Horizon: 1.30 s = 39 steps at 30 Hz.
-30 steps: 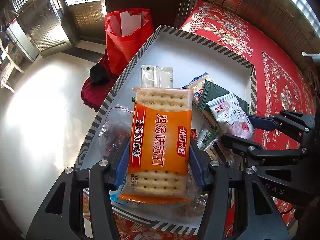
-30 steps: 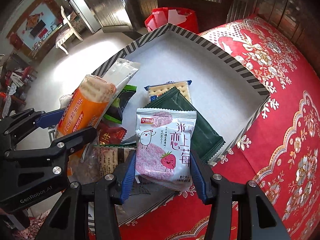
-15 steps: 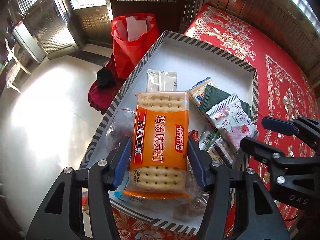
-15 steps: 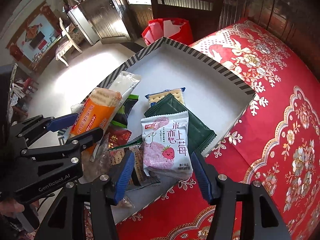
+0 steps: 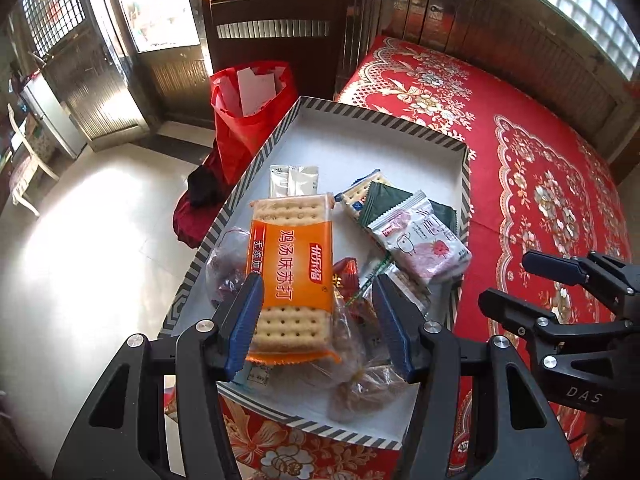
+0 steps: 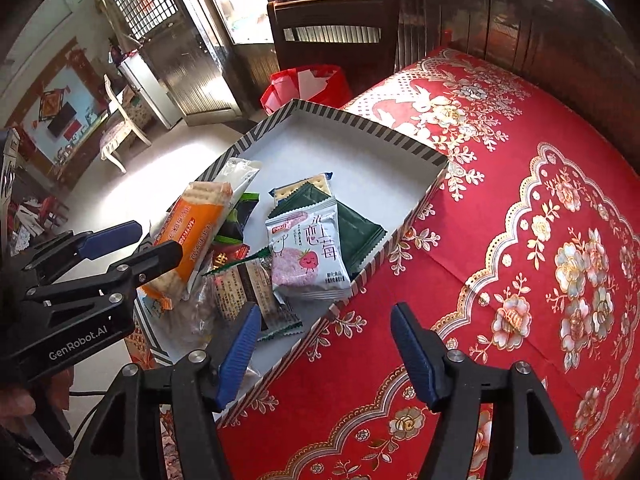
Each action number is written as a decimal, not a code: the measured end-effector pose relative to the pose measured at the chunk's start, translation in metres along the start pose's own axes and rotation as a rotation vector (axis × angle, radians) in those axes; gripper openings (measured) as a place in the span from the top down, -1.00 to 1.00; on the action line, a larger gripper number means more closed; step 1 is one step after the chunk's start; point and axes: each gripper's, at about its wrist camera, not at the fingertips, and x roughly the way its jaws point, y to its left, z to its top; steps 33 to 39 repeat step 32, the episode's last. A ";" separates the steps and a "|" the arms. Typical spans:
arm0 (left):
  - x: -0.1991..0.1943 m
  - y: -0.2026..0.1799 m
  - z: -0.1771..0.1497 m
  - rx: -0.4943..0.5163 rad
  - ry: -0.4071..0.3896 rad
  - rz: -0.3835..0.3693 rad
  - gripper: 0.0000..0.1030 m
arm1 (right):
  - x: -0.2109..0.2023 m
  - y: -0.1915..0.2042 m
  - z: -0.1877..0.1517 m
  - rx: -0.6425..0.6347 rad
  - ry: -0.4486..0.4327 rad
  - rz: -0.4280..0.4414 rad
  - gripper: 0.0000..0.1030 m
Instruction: Organize snacks
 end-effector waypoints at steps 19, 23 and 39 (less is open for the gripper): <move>-0.015 -0.010 -0.010 0.037 -0.022 -0.027 -0.09 | -0.008 0.001 -0.009 -0.003 -0.008 0.002 -0.27; -0.017 -0.009 -0.010 0.040 -0.040 -0.026 -0.09 | -0.006 -0.001 -0.010 0.002 0.001 0.001 -0.27; -0.019 -0.009 -0.007 0.038 -0.052 -0.024 -0.09 | -0.009 -0.007 -0.011 0.013 -0.005 -0.004 -0.27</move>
